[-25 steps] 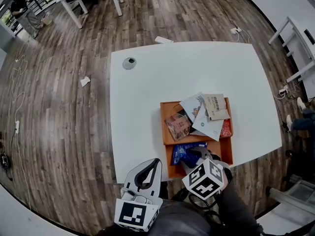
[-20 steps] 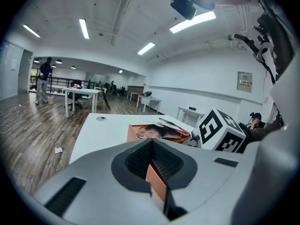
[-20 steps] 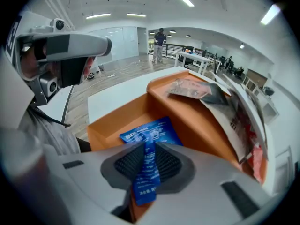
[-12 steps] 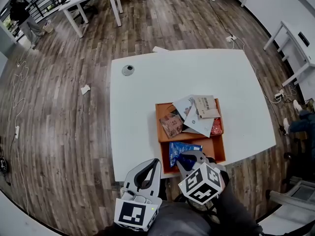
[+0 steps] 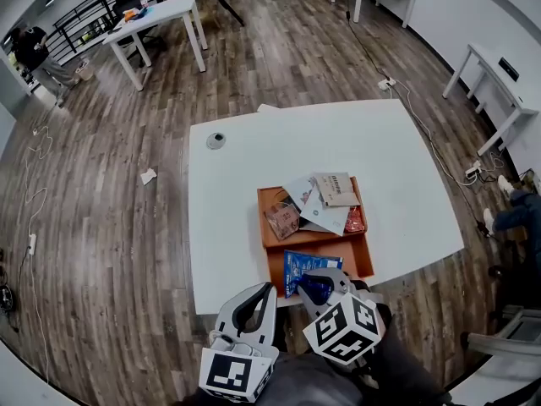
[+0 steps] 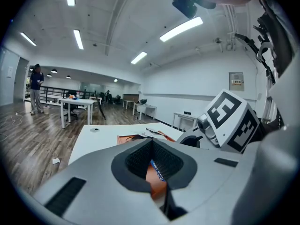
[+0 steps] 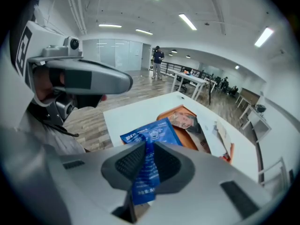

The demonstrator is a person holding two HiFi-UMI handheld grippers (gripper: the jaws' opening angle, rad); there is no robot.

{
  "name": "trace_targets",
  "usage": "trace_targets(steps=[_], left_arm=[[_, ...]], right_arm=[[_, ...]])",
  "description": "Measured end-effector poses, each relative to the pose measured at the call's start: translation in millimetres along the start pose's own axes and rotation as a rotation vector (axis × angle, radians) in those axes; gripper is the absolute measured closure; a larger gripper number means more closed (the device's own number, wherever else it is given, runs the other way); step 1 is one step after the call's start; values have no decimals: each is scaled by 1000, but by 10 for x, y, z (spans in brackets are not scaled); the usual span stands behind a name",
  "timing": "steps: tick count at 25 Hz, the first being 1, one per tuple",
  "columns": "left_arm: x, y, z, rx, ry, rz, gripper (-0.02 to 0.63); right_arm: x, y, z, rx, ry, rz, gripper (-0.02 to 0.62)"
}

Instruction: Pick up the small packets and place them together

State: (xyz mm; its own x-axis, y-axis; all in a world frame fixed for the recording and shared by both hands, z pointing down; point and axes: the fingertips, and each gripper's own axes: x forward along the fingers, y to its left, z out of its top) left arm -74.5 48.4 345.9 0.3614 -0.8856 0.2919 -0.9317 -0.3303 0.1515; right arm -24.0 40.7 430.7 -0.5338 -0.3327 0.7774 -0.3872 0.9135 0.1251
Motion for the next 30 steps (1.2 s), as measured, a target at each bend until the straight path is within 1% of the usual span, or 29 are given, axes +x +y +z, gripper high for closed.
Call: trace_targets(steps=[3,7,11,14,20,24,30], left_arm=[[-6,-10,-7,-1,-4,9,603],[77,19,18,-6,-5,22,603],[258,121,99,-20,-11,34,603],[400,256,208,-24,-20,41,603],[654,647,293,-49,-2,57,603],[819,835,268,-75,20,54,603],[916,1036,179,-111,47,52,603]], right_arm=[[-130,-33,104,-3,-43,-14,531],[-269,-199,307,-22,-100,-42,531],[-210,-415,475,-50,-112,-48,531],[-119,-597,611,-62,-106,-59,531],[173,-889,864,-88,-73,-72,531],[404,-1004,872,-104,-14,-72,529],[658,-995,814,-105,49,-52,531]])
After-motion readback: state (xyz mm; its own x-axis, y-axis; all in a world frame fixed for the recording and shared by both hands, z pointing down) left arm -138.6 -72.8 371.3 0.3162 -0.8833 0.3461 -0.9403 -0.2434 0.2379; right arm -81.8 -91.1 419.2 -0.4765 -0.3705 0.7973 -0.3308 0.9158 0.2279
